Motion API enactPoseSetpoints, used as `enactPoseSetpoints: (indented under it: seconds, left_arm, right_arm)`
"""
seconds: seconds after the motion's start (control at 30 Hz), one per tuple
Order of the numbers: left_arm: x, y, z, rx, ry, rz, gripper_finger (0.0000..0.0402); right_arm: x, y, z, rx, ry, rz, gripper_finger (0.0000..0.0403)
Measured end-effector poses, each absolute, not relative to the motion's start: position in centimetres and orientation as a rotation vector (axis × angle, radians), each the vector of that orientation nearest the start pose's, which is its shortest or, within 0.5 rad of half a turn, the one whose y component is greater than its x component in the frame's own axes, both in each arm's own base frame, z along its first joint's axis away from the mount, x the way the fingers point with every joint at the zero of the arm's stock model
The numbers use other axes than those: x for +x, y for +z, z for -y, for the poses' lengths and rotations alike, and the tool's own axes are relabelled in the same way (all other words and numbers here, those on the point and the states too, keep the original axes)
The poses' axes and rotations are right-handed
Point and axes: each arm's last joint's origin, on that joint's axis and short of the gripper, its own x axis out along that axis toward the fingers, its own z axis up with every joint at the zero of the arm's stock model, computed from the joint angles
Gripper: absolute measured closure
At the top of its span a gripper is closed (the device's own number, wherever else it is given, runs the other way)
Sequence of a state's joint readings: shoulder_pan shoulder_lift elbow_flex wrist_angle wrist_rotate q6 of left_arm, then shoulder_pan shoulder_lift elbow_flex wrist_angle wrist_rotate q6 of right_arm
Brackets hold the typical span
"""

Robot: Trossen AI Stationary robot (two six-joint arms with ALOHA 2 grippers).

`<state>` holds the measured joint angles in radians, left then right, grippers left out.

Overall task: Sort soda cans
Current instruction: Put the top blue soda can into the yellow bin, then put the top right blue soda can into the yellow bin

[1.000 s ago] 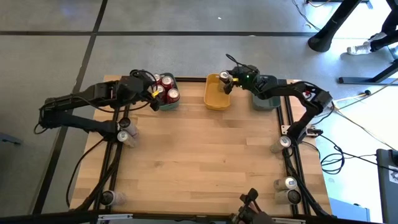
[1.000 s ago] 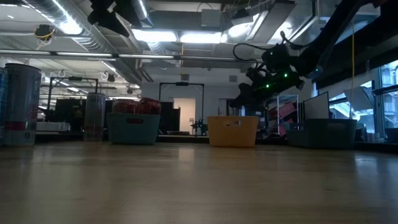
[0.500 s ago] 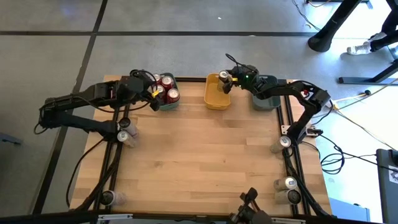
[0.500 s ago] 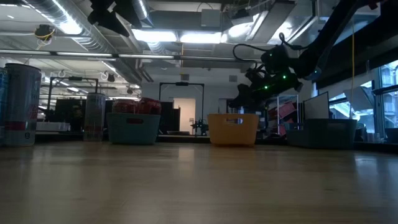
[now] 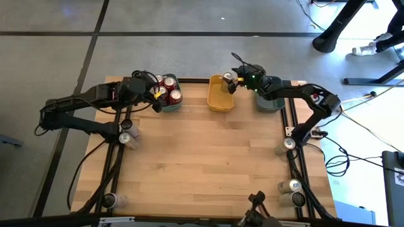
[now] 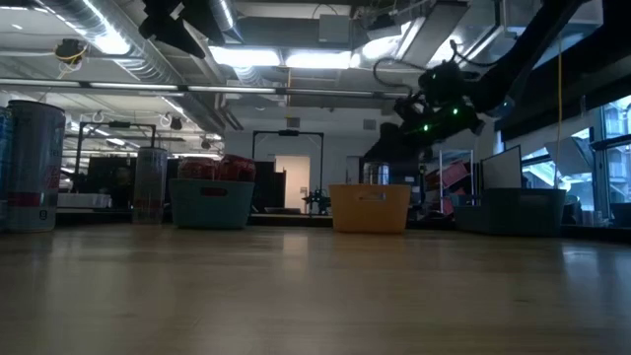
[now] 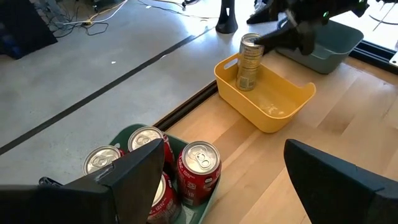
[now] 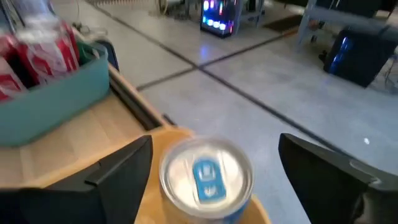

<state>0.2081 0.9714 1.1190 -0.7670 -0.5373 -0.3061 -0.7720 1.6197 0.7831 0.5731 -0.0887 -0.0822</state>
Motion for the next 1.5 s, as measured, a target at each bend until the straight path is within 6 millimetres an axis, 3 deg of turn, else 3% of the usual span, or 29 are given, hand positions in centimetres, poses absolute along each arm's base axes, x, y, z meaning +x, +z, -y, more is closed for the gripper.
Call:
enactPoseSetpoints:
  seconds: [0.27,0.53,0.73,1.07,1.5]
  left_arm:
    - [17.3,36.3,-5.2,-0.171,0.806,-0.511,0.0082]
    - [17.3,36.3,-5.2,-0.16,0.803,-0.516,0.0082]
    - [17.3,36.3,-5.2,-0.159,0.803,-0.519,0.0082]
    - [17.3,36.3,-5.2,-0.155,0.802,-0.522,0.0082]
    - [17.3,36.3,-5.2,-0.151,0.801,-0.524,0.0082]
  right_arm:
    - [22.4,24.0,20.8,-0.003,-0.643,-0.309,0.0054]
    - [20.5,29.0,15.0,-0.036,-0.539,-0.479,0.0054]
    - [18.9,31.4,10.8,0.019,-0.496,-0.651,0.0054]
    - [16.4,31.5,5.3,0.157,-0.292,-1.015,0.0054]
    - [13.7,30.4,2.2,0.319,-0.317,-1.367,0.0054]
